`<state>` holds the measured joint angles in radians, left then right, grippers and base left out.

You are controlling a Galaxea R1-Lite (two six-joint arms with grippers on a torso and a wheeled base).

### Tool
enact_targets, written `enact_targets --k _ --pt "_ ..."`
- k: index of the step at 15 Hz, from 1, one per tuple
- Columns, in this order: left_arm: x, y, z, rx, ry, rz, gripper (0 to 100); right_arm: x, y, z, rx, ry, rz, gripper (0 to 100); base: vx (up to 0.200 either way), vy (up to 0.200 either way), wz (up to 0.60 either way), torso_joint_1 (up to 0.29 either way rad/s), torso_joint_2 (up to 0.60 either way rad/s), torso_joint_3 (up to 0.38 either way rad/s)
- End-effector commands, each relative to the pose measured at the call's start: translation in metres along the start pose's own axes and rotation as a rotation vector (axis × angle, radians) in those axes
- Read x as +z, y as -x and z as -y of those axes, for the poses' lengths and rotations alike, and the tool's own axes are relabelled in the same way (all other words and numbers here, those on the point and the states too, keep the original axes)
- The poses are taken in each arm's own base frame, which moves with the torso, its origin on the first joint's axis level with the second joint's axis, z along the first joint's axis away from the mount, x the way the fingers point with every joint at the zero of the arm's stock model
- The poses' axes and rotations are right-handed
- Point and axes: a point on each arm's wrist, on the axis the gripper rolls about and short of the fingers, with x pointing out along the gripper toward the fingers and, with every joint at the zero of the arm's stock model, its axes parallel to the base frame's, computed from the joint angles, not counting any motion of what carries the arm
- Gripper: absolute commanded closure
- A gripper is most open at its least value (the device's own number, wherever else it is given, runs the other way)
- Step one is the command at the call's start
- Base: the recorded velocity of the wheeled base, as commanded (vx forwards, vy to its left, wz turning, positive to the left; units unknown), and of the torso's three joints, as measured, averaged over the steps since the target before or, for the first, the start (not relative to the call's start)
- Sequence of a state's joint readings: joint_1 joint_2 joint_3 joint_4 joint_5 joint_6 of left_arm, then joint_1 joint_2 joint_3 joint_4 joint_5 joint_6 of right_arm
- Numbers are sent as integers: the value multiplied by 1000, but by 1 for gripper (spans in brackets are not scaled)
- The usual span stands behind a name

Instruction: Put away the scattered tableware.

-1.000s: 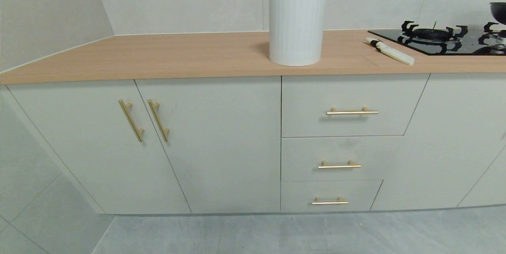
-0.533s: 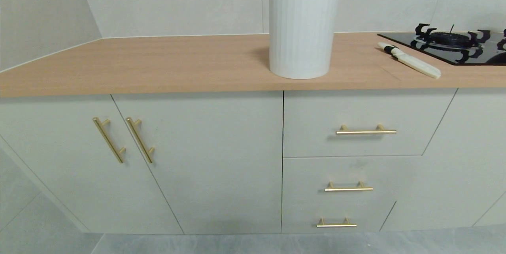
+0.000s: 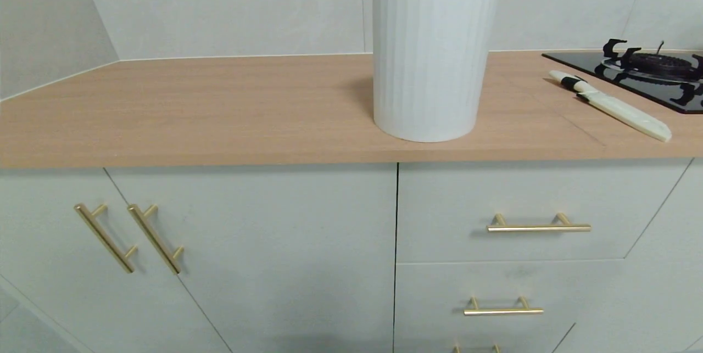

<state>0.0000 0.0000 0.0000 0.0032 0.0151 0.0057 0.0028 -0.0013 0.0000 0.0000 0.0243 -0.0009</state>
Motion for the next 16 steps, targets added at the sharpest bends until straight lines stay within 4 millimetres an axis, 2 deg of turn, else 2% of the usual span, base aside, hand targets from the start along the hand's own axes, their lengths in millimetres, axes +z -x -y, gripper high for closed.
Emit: enact_targets --k 1,2,10,16 --pt "0 0 0 0 0 -1 0 0 0 0 1 1 -1 0 200 0 0 -7 7 17" --pt "0 0 0 0 0 -1 0 0 0 0 1 1 -1 0 200 0 0 2 12 -2" --pt "0 0 0 0 4 -3 0 0 0 0 1 1 -1 0 0 0 0 0 0 0" --pt "0 0 0 0 6 -1 0 0 0 0 1 1 -1 0 0 -200 0 3 2 3"
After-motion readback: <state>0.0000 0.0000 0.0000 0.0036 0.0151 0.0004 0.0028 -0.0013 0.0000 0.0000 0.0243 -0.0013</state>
